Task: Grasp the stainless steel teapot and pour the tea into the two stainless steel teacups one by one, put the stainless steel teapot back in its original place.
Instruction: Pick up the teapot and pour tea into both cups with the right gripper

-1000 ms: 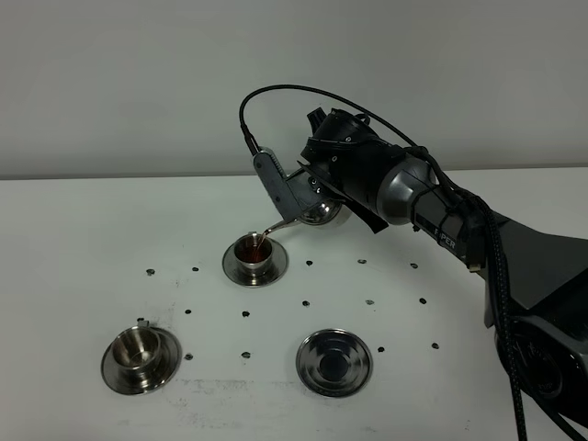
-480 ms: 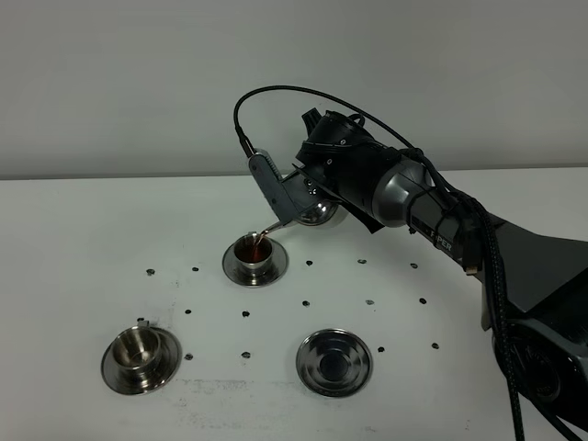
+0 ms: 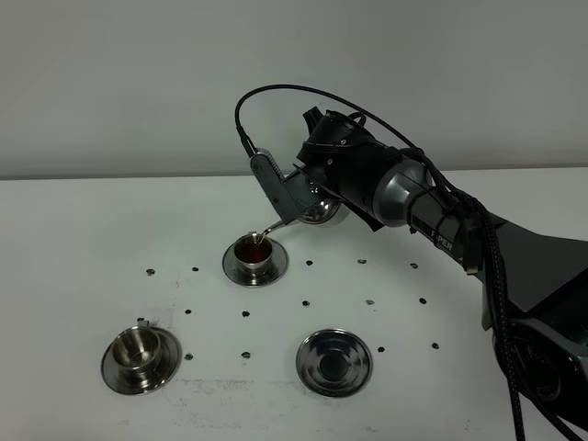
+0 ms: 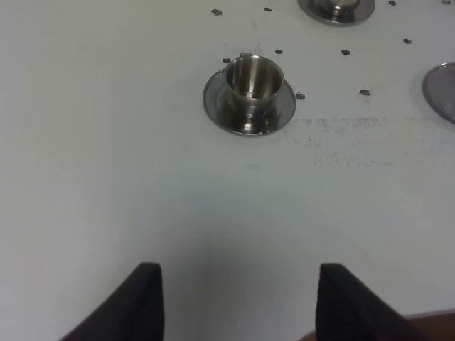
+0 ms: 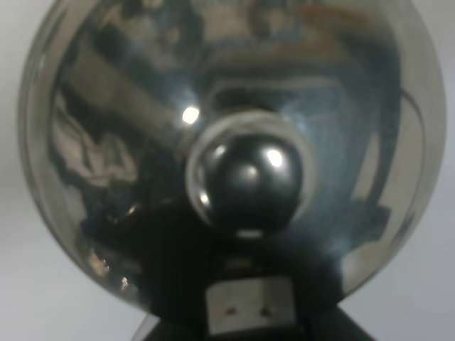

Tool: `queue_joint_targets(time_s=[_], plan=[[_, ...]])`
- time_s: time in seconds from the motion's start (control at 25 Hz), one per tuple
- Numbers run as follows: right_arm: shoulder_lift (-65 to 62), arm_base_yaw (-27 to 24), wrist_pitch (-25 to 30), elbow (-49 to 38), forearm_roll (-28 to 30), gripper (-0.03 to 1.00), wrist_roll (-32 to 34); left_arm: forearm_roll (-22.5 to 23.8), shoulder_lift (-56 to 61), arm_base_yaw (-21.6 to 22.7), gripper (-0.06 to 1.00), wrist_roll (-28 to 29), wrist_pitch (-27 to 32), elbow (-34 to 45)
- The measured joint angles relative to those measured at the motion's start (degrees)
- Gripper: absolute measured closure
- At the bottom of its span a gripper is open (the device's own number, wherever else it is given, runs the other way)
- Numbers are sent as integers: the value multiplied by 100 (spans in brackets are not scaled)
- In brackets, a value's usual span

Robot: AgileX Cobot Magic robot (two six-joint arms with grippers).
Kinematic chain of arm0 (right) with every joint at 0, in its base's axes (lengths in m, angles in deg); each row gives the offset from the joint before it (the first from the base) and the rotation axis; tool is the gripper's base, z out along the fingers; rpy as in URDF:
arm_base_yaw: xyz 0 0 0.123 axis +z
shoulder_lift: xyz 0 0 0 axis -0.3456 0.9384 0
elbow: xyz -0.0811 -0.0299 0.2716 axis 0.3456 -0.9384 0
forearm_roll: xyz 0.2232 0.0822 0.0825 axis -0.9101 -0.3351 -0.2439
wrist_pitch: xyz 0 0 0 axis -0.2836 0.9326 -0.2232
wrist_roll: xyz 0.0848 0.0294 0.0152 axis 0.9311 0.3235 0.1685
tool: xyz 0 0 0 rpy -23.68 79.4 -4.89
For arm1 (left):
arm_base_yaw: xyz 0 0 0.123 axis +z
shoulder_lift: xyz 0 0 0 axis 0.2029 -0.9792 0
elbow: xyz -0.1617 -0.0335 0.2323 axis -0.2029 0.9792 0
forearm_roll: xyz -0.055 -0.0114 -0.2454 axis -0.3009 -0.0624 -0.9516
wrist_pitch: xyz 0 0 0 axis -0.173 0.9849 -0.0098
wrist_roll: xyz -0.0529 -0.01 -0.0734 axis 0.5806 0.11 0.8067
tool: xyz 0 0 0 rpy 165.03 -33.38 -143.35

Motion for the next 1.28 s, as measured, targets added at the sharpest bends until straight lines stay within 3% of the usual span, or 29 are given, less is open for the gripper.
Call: queue_joint_targets(time_s=[0.48, 0.8, 1.28], plan=[[0, 0, 0, 0, 27, 78, 0, 0, 0, 0, 44, 0, 0, 0], [0, 21, 113, 0, -526, 78, 35, 0, 0, 0, 44, 0, 0, 0], [-73, -8, 531, 11, -1011, 78, 737, 0, 0, 0, 44, 0, 0, 0]])
